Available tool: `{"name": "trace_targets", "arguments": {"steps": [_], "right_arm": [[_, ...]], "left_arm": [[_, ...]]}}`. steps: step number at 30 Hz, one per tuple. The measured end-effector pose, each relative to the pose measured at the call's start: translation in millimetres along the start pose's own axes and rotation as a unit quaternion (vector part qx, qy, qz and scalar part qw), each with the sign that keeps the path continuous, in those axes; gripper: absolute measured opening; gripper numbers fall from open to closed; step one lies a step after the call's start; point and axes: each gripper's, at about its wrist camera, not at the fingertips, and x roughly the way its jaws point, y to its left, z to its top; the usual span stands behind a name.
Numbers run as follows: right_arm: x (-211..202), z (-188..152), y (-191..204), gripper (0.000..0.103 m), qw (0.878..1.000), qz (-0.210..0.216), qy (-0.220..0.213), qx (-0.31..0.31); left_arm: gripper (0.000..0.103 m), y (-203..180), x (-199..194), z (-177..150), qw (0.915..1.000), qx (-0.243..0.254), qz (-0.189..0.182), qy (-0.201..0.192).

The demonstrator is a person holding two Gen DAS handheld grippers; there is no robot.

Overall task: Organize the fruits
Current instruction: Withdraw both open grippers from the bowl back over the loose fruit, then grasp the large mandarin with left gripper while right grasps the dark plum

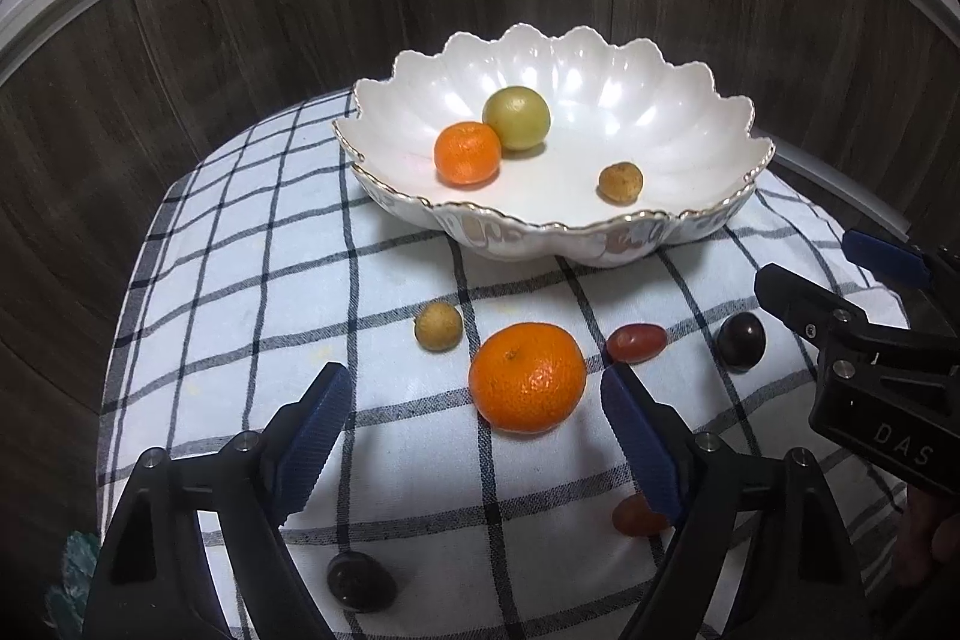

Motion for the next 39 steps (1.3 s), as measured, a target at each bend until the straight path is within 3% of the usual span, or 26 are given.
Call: {"name": "trace_targets", "arguments": {"steps": [12,22,34,36,39], "right_arm": [[14,-11,6,0.061,0.999,0.020,0.024,-0.015],[25,-18,11,0.051,0.998,0.035,0.041,-0.023],[39,-24,13,0.039,0.996,0.049,0.064,-0.026],[39,-24,14,0.038,0.996,0.050,0.062,-0.027],[39,-24,14,0.031,0.996,0.051,0.060,-0.028]], "left_arm": [[0.072,-4,17,-6,0.9997,0.012,-0.015,0.018],[0.069,-6,26,-6,0.9995,0.011,-0.018,0.024],[0.054,-9,38,-5,0.9989,0.013,-0.030,0.033],[0.046,-10,38,-5,0.9988,0.013,-0.035,0.032],[0.046,-12,38,-4,0.9988,0.014,-0.035,0.032]]}}
